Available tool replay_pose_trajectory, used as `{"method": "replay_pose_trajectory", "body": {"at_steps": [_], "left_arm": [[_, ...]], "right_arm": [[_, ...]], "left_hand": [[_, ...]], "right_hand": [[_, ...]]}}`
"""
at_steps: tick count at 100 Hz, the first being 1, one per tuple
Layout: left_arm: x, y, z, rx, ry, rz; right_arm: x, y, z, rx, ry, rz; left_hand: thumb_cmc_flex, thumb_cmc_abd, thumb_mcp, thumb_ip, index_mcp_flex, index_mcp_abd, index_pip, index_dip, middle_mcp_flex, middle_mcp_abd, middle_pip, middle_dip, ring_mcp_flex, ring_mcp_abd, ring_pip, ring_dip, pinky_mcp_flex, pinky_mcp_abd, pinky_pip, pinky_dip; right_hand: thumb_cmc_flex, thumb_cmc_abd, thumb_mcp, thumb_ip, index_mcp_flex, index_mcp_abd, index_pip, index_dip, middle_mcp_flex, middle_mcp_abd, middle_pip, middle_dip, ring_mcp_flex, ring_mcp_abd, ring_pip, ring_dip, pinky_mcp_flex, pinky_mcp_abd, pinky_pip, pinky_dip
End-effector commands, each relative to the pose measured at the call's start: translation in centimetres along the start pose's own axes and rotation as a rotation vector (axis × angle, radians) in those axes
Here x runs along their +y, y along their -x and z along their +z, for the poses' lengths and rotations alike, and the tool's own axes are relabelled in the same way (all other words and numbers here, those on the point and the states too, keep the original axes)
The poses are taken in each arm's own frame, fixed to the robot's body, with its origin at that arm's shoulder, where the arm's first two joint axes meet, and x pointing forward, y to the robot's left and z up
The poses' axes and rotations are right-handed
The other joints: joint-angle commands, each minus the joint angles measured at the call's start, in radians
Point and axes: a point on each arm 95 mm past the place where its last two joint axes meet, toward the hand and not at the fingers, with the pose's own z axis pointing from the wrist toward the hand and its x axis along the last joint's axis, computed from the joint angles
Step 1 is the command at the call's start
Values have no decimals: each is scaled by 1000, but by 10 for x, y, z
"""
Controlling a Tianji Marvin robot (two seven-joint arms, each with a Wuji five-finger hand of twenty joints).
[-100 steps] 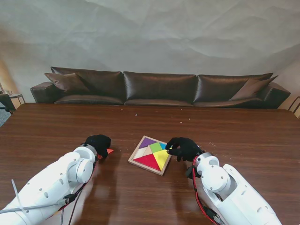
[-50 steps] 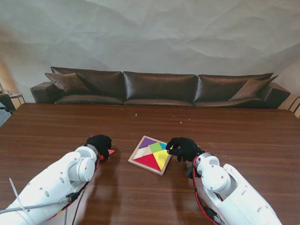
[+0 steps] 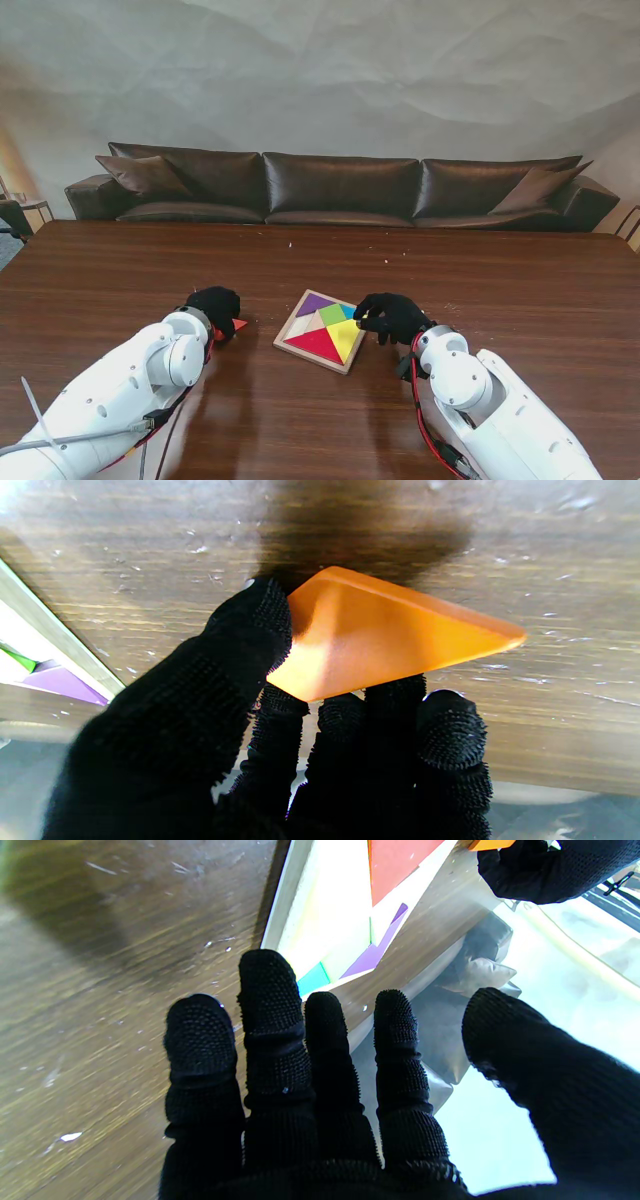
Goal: Assemble the tangram pieces into a square
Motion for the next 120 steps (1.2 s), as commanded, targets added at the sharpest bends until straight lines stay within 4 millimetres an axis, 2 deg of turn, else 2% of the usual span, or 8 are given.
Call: {"method": "replay_pose_trajectory", "body": {"at_steps": [1, 15, 28, 45, 57, 70, 78, 120], "left_arm": [[24, 0, -3, -7, 71, 0], [23, 1, -4, -5, 86, -1], [22, 1, -5, -6, 97, -18], [21, 1, -5, -8, 105, -35], [22, 1, -5, -16, 89, -59], [20, 1, -6, -22, 84, -58], [19, 2, -7, -23, 84, -63], [7, 3, -6, -31, 58, -139]], "right_arm": [[-3, -1, 0, 0, -19, 3], [-3, -1, 0, 0, -22, 2], [-4, -1, 0, 0, -23, 2], [-4, -1, -1, -1, -25, 2], [-4, -1, -1, -2, -26, 2], [-4, -1, -1, -1, -27, 3], [-4, -1, 0, -1, -29, 2], [-5, -1, 0, 0, -33, 3]], "left_hand": [[160, 27, 147, 36, 79, -69, 85, -4, 48, -157, -7, -76, 17, -18, 6, -2, 15, -96, 45, -2], [175, 91, 201, 35, 80, -63, 68, 8, 14, -143, -31, -27, -11, -21, -67, 72, -36, -78, -20, -6], [239, 191, 164, 63, 80, -36, 27, 28, -41, -110, -80, 8, -57, 2, -135, 105, -96, -53, -42, -90], [265, 201, 154, 53, 71, -17, 5, 35, -62, -94, -115, 15, -70, 20, -161, 94, -111, -39, -38, -119], [267, 145, 163, 50, 81, -9, 6, 39, -34, -85, -154, -25, -24, 40, -193, 43, -67, -30, -13, -135], [258, 122, 141, 57, 95, -18, 21, 30, -11, -88, -158, -42, 0, 49, -188, 13, -21, -76, 38, -111], [249, 115, 105, 70, 99, -23, 48, 15, -2, -90, -146, -46, 3, 47, -152, -5, 7, -103, 45, -35], [256, 174, 90, 65, 81, -1, 47, 9, -24, -80, -155, -37, -25, 24, -154, -7, -20, -83, -31, -28]], "right_hand": [[4, 22, -19, 13, 13, 0, 2, -15, -23, 19, -6, -15, -11, 8, 16, 2, -201, -14, 46, 24], [3, 22, -19, 13, 12, 0, 2, -15, -22, 19, -5, -15, -11, 9, 16, 2, -202, -15, 46, 24], [3, 24, -19, 13, 14, 1, 2, -15, -22, 18, -5, -15, -12, 8, 16, 2, -201, -15, 46, 24], [3, 25, -20, 13, 14, 1, 2, -15, -23, 19, -5, -15, -12, 8, 16, 2, -201, -15, 46, 23], [3, 29, -20, 14, 16, 0, 2, -15, -23, 19, -5, -15, -12, 9, 16, 2, -201, -16, 46, 23], [2, 32, -20, 14, 15, 1, 2, -15, -23, 19, -5, -15, -12, 10, 17, 2, -201, -16, 47, 23], [2, 33, -20, 14, 16, 0, 2, -14, -23, 18, -5, -15, -11, 9, 17, 2, -201, -15, 46, 23], [1, 34, -22, 15, 14, 2, 1, -14, -23, 19, -5, -15, -10, 8, 17, 2, -201, -16, 47, 23]]}}
